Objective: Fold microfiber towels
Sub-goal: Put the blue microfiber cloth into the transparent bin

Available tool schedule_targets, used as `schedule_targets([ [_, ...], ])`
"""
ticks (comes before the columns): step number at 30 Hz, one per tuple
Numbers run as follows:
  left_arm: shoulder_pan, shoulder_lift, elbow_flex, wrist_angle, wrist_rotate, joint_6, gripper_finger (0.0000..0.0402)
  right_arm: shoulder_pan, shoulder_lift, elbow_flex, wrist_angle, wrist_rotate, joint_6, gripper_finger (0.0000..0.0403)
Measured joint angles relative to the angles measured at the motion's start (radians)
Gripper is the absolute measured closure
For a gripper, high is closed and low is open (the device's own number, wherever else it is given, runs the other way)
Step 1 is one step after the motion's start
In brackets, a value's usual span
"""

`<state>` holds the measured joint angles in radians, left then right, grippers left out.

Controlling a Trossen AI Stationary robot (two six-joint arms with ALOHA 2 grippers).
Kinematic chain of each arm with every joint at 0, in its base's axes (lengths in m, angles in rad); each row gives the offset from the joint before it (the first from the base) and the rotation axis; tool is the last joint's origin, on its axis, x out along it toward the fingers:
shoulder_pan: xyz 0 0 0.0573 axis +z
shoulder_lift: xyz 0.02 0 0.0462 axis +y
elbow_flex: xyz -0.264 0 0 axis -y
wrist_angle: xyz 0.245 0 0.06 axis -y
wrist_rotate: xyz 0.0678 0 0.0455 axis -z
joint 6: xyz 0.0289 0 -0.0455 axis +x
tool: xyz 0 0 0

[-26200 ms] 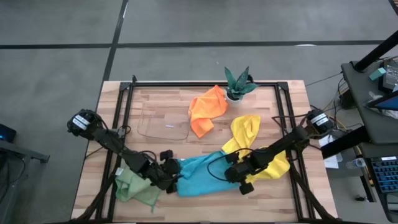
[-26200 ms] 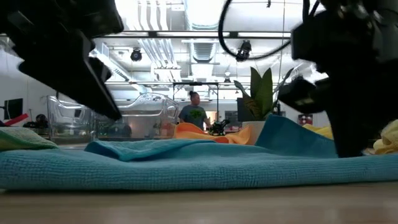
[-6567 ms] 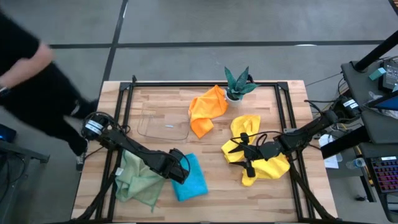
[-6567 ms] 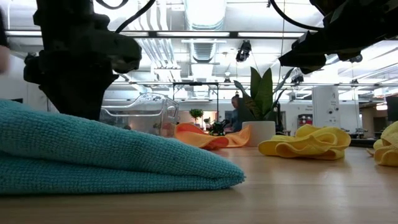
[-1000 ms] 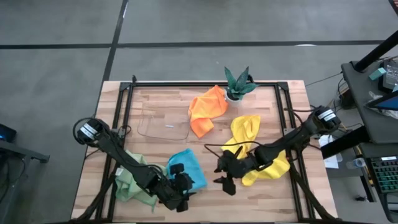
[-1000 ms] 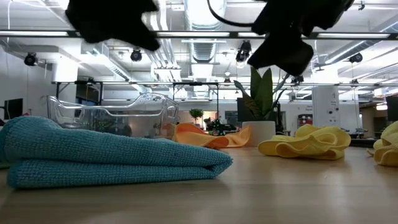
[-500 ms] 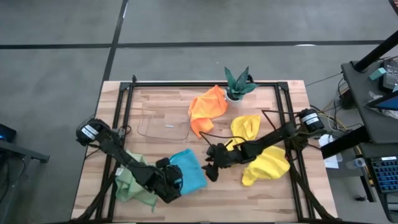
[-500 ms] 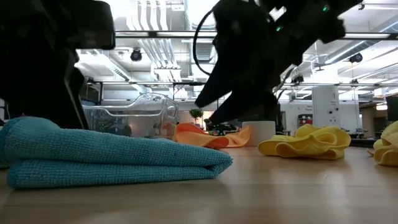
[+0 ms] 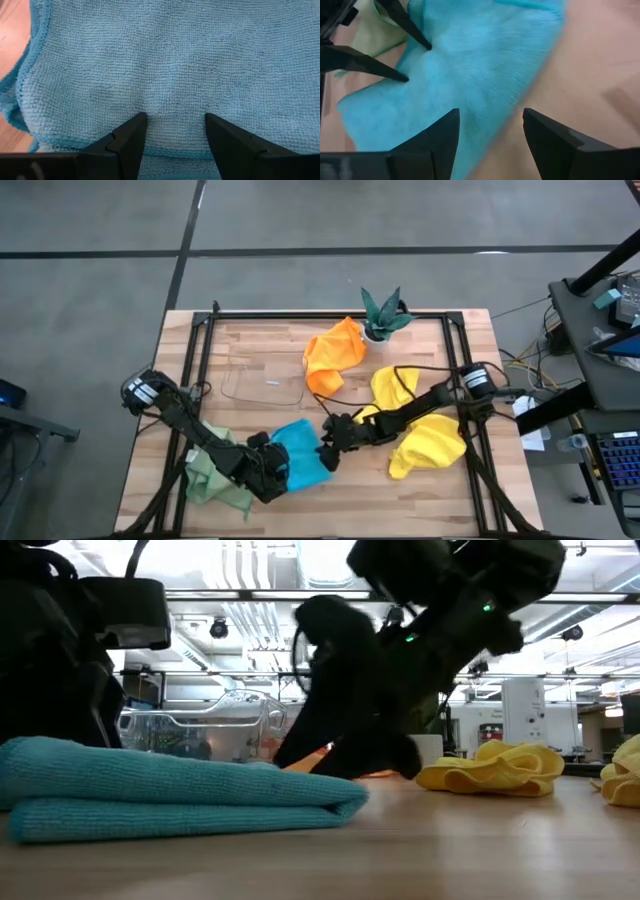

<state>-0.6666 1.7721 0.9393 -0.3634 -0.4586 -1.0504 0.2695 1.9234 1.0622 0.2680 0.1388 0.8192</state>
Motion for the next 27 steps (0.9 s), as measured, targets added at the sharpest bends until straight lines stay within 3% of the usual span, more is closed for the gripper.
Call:
schedule_targets([
  [10,0.001,0.0,-0.002,0.016,0.001,0.0,0.021,0.0,0.141,0.186,-0.004,-0.07,-0.116,0.0201],
  [14,0.001,0.0,0.005,0.018,0.006,-0.007,0.021,-0.01,0.149,0.215,-0.041,-0.087,-0.182,0.0254],
  [19,-0.003,-0.008,0.033,0.019,0.021,-0.006,0.021,-0.023,0.133,0.22,-0.056,-0.093,-0.29,0.0374],
  [27,-0.01,-0.172,0.033,-0.004,0.0,0.181,0.021,-0.028,-0.055,0.219,-0.257,-0.095,-0.51,0.0391],
])
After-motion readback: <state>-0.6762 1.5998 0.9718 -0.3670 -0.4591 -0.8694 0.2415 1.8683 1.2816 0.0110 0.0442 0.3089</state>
